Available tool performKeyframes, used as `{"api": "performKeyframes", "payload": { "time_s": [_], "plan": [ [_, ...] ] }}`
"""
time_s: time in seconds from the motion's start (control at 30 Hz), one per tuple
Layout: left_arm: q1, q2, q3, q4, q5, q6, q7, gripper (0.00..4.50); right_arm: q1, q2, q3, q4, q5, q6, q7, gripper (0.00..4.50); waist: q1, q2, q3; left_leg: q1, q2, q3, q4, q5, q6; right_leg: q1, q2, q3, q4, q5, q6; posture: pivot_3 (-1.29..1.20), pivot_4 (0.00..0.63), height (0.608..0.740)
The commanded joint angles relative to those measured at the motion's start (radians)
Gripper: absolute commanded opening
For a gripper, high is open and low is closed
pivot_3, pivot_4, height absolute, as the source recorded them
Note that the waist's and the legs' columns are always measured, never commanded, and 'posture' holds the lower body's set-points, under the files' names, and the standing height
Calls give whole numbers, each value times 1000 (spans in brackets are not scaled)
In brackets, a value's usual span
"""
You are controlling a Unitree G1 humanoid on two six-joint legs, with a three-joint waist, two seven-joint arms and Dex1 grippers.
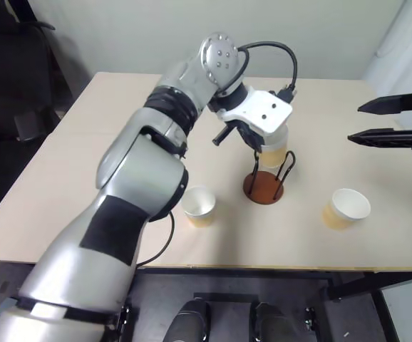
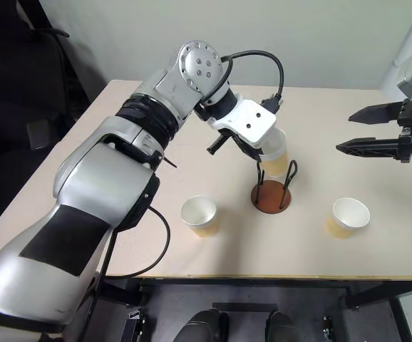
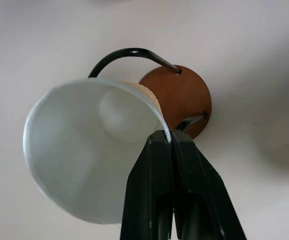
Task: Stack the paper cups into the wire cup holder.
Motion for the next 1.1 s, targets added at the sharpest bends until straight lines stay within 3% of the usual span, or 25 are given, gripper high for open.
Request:
{"api": "performKeyframes", "payload": {
  "time_s": [0.03,0.33,0.53,0.73,0.93,1.1],
  "plan": [
    [-9,11,0,-28,-23,-17,-34,1334,-10,-15,-51,-18,5,-3,-9,3270,0,0,0,0,0,0,0,0,0,0,0,0,0,0,0,0,150,740],
    [-17,9,37,-35,-52,0,-34,4404,7,-18,-57,-23,0,-6,-14,3270,0,0,0,0,0,0,2,-1,0,1,1,0,0,0,-1,0,150,740],
    [-36,23,177,-42,-113,97,28,4457,96,-19,-114,-91,40,50,-37,3270,1,0,0,-1,0,0,3,-2,0,1,1,0,0,-1,-1,0,150,740],
    [-27,130,261,-42,-157,180,-31,4457,174,52,-255,-235,238,310,-149,3270,-5,1,-1,1,0,2,2,-2,-2,0,3,1,1,-3,-2,0,150,740],
    [8,214,202,-89,-343,346,-34,4457,320,56,-316,-329,277,374,-217,3270,2,3,0,0,0,1,3,-3,-3,0,2,-1,1,-6,-6,0,150,740],
    [77,313,38,-249,-584,489,-34,4457,457,13,-301,-361,215,297,-203,3270,5,3,0,0,0,0,4,-3,-5,1,4,-2,0,-6,-6,0,150,740]
  ]
}}
